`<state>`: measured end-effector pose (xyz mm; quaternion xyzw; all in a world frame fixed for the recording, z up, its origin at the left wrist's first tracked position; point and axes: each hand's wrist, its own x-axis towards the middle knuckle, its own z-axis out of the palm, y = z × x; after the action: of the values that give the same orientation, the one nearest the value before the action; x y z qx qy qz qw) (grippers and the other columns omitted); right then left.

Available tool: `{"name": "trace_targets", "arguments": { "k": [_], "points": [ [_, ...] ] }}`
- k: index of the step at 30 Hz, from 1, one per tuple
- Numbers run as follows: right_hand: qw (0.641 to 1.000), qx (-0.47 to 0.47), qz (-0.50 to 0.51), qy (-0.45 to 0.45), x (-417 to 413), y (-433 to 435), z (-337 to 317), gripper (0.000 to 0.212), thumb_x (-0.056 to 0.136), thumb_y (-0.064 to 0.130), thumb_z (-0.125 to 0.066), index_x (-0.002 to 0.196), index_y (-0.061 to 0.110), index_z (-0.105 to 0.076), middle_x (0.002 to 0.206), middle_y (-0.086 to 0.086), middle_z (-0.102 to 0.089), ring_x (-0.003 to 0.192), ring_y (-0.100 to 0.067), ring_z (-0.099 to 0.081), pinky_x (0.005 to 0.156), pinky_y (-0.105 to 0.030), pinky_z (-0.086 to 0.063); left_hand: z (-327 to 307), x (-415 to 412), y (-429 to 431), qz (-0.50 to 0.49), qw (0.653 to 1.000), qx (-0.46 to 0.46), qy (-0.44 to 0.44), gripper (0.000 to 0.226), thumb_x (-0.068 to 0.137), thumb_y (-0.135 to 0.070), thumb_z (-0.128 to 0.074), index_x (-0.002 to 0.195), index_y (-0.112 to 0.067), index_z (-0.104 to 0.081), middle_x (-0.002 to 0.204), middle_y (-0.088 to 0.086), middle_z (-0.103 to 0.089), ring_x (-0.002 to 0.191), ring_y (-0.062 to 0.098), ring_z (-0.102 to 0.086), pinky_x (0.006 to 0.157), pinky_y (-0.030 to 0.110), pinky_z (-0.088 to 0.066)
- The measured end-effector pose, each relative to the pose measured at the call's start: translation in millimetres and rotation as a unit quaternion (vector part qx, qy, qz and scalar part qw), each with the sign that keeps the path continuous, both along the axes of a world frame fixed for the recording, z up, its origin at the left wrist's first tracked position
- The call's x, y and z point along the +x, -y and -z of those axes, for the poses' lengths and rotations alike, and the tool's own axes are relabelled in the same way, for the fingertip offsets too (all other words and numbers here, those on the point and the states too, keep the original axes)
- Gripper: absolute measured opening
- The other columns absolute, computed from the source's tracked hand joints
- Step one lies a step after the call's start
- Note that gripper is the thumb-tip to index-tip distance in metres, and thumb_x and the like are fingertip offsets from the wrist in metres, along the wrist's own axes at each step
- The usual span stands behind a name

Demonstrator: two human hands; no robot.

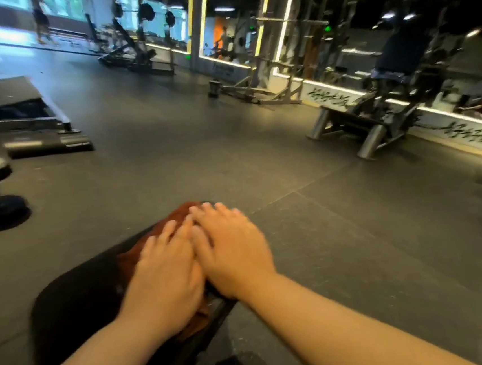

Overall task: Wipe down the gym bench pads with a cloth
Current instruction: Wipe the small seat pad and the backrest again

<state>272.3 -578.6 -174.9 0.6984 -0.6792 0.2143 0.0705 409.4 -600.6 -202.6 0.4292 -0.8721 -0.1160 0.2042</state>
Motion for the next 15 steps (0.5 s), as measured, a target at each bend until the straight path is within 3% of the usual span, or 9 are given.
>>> {"name": "trace_targets", "arguments": {
  "k": [6, 10, 13, 15],
  "points": [
    [1.0, 0.021, 0.002, -0.005, 11.7, 0.4, -0.5, 0.058, 0.1, 0.049, -0.021, 0.15, 0.031, -0.044, 0.157, 0.006, -0.041, 0.147, -0.014, -0.032, 0.123, -0.034, -0.02, 3.1, 21.5, -18.7, 0.015, 1.0, 0.004, 0.009, 0.072, 0.091, -0.051, 0.002, 0.159, -0.03, -0.006, 0.166, -0.013, -0.006, 0.153, 0.01, 0.003, 0.125, 0.042, -0.007],
    [1.0, 0.009, 0.001, 0.007, 8.3, 0.9, -1.0, 0.052, 0.102, 0.044, -0.03, 0.148, 0.028, -0.047, 0.154, 0.004, -0.046, 0.145, -0.017, -0.036, 0.121, -0.036, -0.024, -0.1, 10.5, 9.1, -0.027, 0.999, 0.039, -0.024, 0.058, 0.104, -0.043, -0.017, 0.159, -0.03, -0.005, 0.166, -0.013, -0.005, 0.153, 0.015, 0.0, 0.124, 0.046, -0.008],
    [1.0, 0.006, 0.005, 0.016, 5.8, -0.5, -0.7, 0.053, 0.101, 0.042, -0.03, 0.148, 0.027, -0.047, 0.151, 0.004, -0.049, 0.144, -0.017, -0.039, 0.12, -0.036, -0.026, -2.6, -1.1, 19.8, -0.069, 0.995, 0.061, -0.029, 0.057, 0.105, -0.041, -0.02, 0.159, -0.029, -0.008, 0.167, -0.011, -0.004, 0.154, 0.021, -0.002, 0.124, 0.051, -0.007],
    [1.0, 0.004, 0.007, 0.018, 7.0, -2.0, 0.5, 0.055, 0.099, 0.043, -0.028, 0.148, 0.027, -0.047, 0.151, 0.005, -0.049, 0.144, -0.016, -0.039, 0.12, -0.035, -0.026, -0.1, 5.9, 4.1, -0.04, 0.998, 0.048, -0.015, 0.057, 0.106, -0.041, -0.02, 0.159, -0.029, -0.007, 0.167, -0.011, -0.003, 0.154, 0.021, 0.0, 0.124, 0.05, -0.006]
  ]
}}
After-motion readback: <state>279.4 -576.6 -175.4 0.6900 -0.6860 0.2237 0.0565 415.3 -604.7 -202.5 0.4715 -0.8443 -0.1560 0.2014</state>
